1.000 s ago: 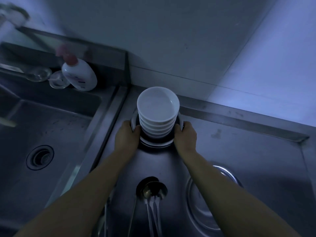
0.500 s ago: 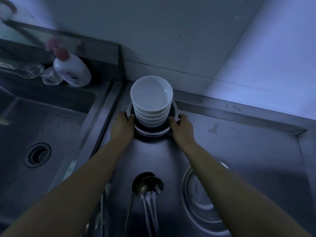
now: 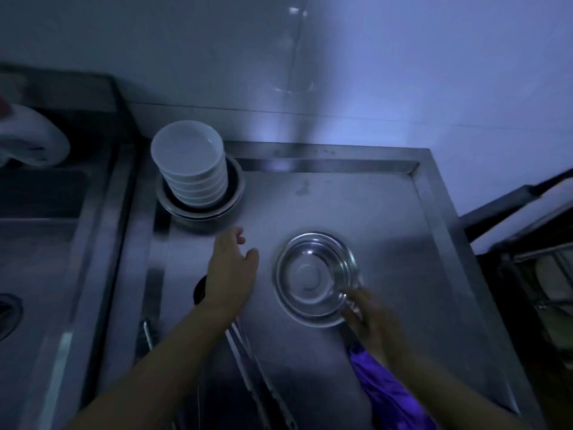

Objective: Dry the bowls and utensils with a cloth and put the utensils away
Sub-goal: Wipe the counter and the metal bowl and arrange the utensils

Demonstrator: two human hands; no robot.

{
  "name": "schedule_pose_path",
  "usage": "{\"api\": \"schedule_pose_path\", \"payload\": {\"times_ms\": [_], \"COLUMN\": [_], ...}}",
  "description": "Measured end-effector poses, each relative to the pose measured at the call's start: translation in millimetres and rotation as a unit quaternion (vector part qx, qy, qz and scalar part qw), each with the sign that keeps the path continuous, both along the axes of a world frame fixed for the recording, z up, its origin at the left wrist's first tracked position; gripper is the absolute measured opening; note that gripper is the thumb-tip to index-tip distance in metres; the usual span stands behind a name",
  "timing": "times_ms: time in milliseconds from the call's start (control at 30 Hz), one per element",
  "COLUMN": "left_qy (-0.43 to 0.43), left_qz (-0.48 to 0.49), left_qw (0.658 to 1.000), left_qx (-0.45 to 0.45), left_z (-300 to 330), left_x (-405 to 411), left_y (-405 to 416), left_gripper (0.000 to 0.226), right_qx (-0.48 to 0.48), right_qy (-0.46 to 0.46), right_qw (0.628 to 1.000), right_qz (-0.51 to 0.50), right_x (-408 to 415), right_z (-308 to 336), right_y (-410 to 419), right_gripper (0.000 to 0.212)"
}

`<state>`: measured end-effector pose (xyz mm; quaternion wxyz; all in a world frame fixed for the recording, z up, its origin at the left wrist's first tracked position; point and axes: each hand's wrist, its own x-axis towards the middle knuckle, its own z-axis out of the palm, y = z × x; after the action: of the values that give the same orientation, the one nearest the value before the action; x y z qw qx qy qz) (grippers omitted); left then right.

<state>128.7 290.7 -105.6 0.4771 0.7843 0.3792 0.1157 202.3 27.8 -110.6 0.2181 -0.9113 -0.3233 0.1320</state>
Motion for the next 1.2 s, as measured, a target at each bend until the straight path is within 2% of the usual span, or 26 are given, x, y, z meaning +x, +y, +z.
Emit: {"api": "schedule_pose_path", "payload": {"times_ms": [67,200,300,400,467,700,833,1000,1200], "left_qy": [-0.004,0.014,0.035,0.069,0.087,0.12,0.1,0.144,0.223], "left_qz": [-0.052,-0.126,-0.152,-0.174,-0.183,-0.184,-0.202,-0.203,-0.214], "left_qw": [0.999,0.992,0.988,0.982,0.979,0.975,0.968,0.946,0.926], "left_qx": [0.004,0.012,-0.002,-0.011,-0.015,0.029,0.113,0.209,0.218], "left_z": [1.6,-0.5,-8.4,-18.5,-23.5,-35.3,-46.9,-56.4,-63.4], "left_x": [4.4,6.7,4.9,4.6,5.8,27.3,54.3,92.9,135.2], "left_y": [-25.4,-68.6,-94.1,-111.6,-119.5,-142.7,-158.5,-181.9,-202.0], "left_gripper": [0.043,0.039,0.039,0.036,0.037,0.039,0.047,0.044,0.093], "right_qx": [-0.034,-0.079,-0.141,-0.192,-0.211,-0.211,-0.184,-0.133,-0.101], "right_qy": [-0.054,-0.17,-0.164,-0.123,-0.133,-0.111,-0.127,-0.152,-0.179], "right_qw": [0.998,0.976,0.965,0.966,0.963,0.971,0.974,0.974,0.961], "right_qz": [0.03,0.109,0.145,0.119,0.103,-0.008,0.03,0.099,0.184], "right_x": [-20.7,-60.5,-78.5,-77.0,-67.3,13.7,78.2,155.3,232.0], "right_z": [2.8,-7.5,-23.1,-37.7,-46.1,-54.9,-63.3,-76.2,-86.7], "right_y": [-46.2,-121.7,-135.2,-119.3,-107.1,-66.8,-52.7,-27.8,22.1], "right_gripper": [0.015,0.045,0.045,0.06,0.065,0.059,0.057,0.057,0.054]}}
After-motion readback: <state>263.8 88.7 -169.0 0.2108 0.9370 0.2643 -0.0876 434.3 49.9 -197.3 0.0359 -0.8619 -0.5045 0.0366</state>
